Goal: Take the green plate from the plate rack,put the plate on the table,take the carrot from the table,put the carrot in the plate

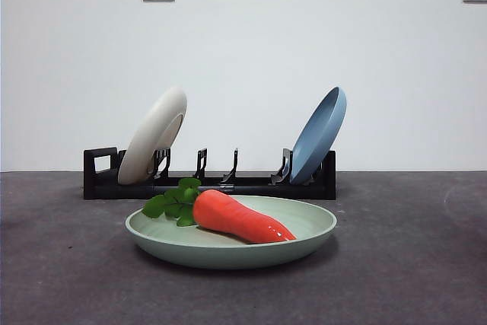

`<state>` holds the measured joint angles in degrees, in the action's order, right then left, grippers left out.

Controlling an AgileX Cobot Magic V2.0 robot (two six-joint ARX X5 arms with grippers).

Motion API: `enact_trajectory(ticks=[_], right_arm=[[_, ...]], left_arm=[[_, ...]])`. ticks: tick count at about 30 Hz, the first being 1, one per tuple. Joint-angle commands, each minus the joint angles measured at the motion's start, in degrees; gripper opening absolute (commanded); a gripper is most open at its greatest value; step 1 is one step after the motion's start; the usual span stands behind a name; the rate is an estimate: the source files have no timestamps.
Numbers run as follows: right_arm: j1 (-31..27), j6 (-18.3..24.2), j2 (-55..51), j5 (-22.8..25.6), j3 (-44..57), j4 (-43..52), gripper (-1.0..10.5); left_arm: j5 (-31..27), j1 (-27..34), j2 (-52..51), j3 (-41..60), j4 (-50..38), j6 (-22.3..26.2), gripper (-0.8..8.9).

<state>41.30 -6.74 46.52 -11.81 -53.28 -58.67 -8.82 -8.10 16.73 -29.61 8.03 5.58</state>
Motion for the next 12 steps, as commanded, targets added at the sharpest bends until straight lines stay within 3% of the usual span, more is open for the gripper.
enact_trajectory(ticks=[1,12], right_arm=[[0.1,-0.5,-0.1,0.1,0.3,0.2,0.0],[0.1,-0.5,-0.1,0.2,0.3,0.2,0.0]], left_arm=[[0.4,1.2,-4.1,6.7,-2.3,0.6,-0.03],[7.1,3.3,-12.0,22.8,-4.0,-1.4,-0.03]])
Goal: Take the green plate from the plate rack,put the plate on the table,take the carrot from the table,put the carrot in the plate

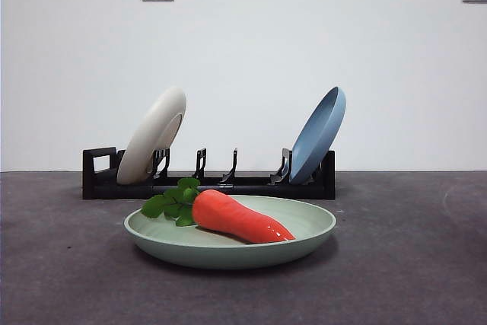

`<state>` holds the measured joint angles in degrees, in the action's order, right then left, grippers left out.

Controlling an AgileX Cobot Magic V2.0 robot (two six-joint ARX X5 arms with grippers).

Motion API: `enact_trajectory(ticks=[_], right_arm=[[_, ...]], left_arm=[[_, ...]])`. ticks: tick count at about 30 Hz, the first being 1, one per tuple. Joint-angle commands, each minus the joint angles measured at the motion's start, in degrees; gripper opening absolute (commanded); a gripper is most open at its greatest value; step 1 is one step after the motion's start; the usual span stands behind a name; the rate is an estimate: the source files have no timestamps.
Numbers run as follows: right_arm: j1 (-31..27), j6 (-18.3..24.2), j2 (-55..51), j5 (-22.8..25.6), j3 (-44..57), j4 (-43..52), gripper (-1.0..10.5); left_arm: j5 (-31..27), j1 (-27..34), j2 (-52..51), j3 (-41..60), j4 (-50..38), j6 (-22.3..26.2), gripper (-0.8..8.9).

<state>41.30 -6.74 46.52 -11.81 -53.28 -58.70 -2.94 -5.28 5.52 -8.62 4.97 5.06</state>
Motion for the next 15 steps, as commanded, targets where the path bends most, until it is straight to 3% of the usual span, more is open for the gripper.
enact_trajectory(ticks=[1,5,15], right_arm=[[0.1,-0.5,-0.1,0.2,0.3,0.2,0.0],[0.1,-0.5,-0.1,0.2,0.3,0.2,0.0],[0.1,-0.5,-0.1,0.2,0.3,0.2,0.0]], left_arm=[[2.0,0.6,-1.0,2.7,-1.1,-0.8,-0.03],[4.7,1.0,-2.5,5.9,-1.1,-1.2,-0.03],[4.9,1.0,-5.0,8.4,2.1,-3.7,-0.03]])
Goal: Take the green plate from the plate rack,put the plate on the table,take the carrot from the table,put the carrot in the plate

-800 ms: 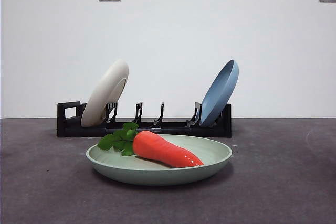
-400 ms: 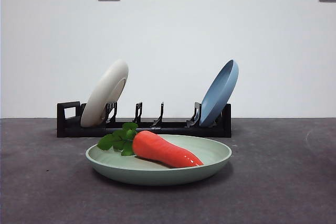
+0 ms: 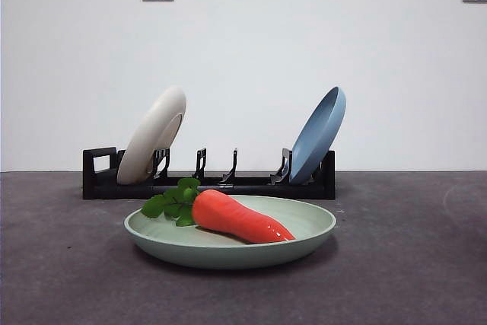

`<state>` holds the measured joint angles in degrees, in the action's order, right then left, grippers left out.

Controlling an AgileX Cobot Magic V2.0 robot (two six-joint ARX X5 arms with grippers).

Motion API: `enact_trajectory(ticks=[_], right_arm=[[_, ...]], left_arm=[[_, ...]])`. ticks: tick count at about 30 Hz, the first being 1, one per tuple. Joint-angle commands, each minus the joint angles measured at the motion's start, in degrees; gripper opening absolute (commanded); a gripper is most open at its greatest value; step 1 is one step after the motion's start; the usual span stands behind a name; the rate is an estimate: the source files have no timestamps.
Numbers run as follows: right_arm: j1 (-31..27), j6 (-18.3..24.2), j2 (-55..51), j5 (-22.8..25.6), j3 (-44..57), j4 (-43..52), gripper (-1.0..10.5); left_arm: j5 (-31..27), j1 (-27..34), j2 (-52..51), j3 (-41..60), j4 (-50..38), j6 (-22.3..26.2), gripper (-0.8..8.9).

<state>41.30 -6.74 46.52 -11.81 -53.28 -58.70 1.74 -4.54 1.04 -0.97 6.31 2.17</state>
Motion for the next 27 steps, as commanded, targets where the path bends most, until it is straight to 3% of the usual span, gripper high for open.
enact_trajectory(ticks=[1,7,27], right_arm=[[0.1,-0.5,-0.1,0.2,0.3,0.2,0.0],[0.1,-0.5,-0.1,0.2,0.3,0.2,0.0],[0.1,-0.5,-0.1,0.2,0.3,0.2,0.0]], left_arm=[[0.2,0.2,-0.8,0.8,1.5,-0.9,-0.03],[0.2,0.2,-0.9,0.8,4.0,-3.2,-0.03],[0.0,0.2,-0.9,0.8,4.0,-3.2,-0.03]])
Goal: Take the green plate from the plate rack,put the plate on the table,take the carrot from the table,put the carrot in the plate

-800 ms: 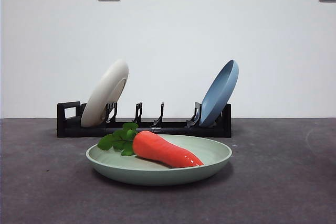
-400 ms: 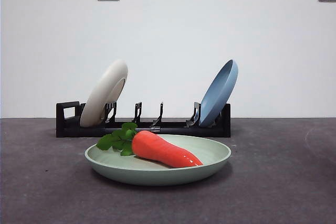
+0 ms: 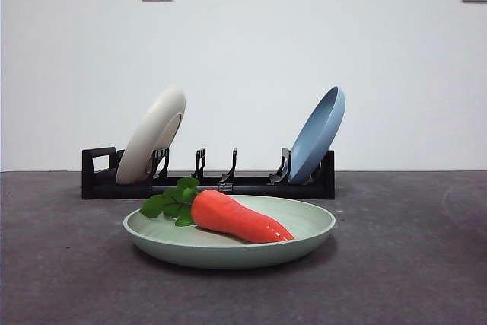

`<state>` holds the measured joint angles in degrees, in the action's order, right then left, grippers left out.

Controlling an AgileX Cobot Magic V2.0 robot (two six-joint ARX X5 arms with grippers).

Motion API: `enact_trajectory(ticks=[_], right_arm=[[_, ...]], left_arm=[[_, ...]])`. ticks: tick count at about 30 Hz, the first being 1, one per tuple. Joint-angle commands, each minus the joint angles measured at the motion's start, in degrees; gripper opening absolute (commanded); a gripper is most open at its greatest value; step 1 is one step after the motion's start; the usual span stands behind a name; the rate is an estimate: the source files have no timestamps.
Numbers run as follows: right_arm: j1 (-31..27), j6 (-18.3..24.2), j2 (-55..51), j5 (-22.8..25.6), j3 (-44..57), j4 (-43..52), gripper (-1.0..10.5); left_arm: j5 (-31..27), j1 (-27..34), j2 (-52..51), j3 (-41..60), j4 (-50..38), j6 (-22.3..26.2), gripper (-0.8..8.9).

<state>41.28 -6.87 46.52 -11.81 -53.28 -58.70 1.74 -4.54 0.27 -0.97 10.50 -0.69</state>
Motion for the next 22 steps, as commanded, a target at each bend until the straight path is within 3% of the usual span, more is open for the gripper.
enact_trajectory(ticks=[1,3,6,11,17,22], right_arm=[[0.1,-0.3,-0.1,0.2,0.3,0.2,0.0],[-0.6,2.3,-1.1,1.5,0.3,0.6,0.0],[-3.7,2.9,-3.4,2.5,0.4,2.8,0.0],[-13.3,4.5,-9.5,1.2,3.4,14.5,0.0],[-28.4,6.9,-19.0,1.2,13.1,25.7,0.0],[-34.9,8.2,-27.7,1.2,25.7,39.3,0.0]], left_arm=[[0.0,0.2,-0.2,0.8,-0.2,-0.4,-0.03],[0.0,0.2,-0.2,0.8,-0.2,-0.4,-0.03],[0.0,0.2,-0.2,0.8,-0.2,-0.4,-0.03],[0.0,0.2,-0.2,0.8,-0.2,-0.4,-0.03],[0.0,0.2,-0.2,0.8,-0.2,-0.4,-0.03],[0.0,0.2,-0.2,0.8,-0.2,-0.4,-0.03]])
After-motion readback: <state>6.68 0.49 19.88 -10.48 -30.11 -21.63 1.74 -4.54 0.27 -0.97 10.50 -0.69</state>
